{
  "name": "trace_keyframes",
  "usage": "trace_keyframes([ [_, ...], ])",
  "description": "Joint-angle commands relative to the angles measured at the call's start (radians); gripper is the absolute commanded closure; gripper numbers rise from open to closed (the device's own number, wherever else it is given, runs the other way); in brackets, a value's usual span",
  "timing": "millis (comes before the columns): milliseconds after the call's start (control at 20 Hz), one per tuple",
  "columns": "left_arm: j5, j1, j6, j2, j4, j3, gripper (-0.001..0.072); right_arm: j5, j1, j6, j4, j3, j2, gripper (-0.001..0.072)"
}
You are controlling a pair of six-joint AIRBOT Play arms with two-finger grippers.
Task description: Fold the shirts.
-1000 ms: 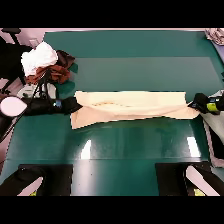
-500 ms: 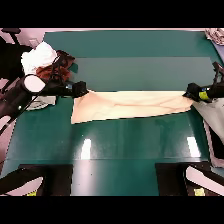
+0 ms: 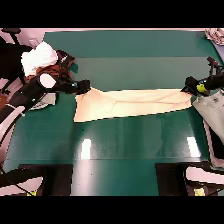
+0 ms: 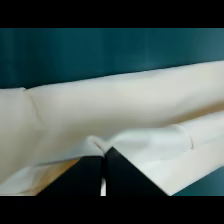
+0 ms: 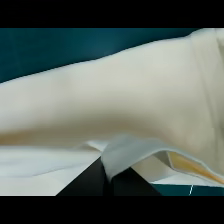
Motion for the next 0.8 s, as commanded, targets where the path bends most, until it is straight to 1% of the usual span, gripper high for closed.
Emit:
trace_keyframes([
  [0, 0.067, 0.001, 0.004, -0.046, 0.004, 0.003, 0.0674, -0.058, 0.001, -0.007, -0.001, 0.007, -0.026, 0.0679],
  [200, 0.079, 0.001, 0.003, -0.116, 0.005, 0.003, 0.0673, -0.15, 0.001, -0.035, -0.001, 0.006, -0.026, 0.0674],
  [250, 0.092, 0.001, 0.003, -0.126, 0.008, 0.003, 0.0673, -0.168, 0.001, -0.046, -0.001, 0.006, -0.026, 0.0631],
  [300, 0.108, 0.001, 0.003, -0.13, 0.017, 0.004, 0.0672, -0.183, 0.001, -0.053, -0.002, 0.006, -0.026, 0.0475],
  [350, 0.12, 0.001, 0.003, -0.129, 0.027, 0.006, 0.0672, -0.198, 0.001, -0.061, -0.002, 0.006, -0.026, 0.0352],
  [400, 0.109, 0.008, 0.003, -0.13, 0.037, 0.02, 0.0637, -0.212, 0.0, -0.081, -0.002, 0.007, -0.025, 0.03],
  [450, 0.078, 0.018, 0.003, -0.129, 0.037, 0.042, 0.0418, -0.219, 0.0, -0.093, -0.022, 0.008, -0.025, 0.03],
  [500, 0.026, 0.035, 0.003, -0.129, 0.037, 0.074, 0.0237, -0.217, -0.005, -0.093, -0.054, 0.009, -0.023, 0.03],
  [550, -0.047, 0.058, 0.004, -0.129, 0.04, 0.114, 0.0144, -0.21, -0.011, -0.093, -0.078, 0.009, -0.019, 0.0299],
  [600, -0.121, 0.08, 0.015, -0.129, 0.045, 0.154, 0.0142, -0.204, -0.019, -0.093, -0.08, 0.008, -0.018, 0.0297],
  [650, -0.197, 0.098, 0.048, -0.128, 0.048, 0.198, 0.0142, -0.197, -0.027, -0.093, -0.08, 0.008, -0.018, 0.0207],
  [700, -0.258, 0.11, 0.077, -0.124, 0.054, 0.237, 0.0143, -0.19, -0.041, -0.093, -0.076, 0.008, -0.018, 0.0089],
  [750, -0.308, 0.111, 0.09, -0.118, 0.076, 0.277, 0.0143, -0.174, -0.049, -0.093, -0.068, 0.009, -0.023, 0.0052],
])
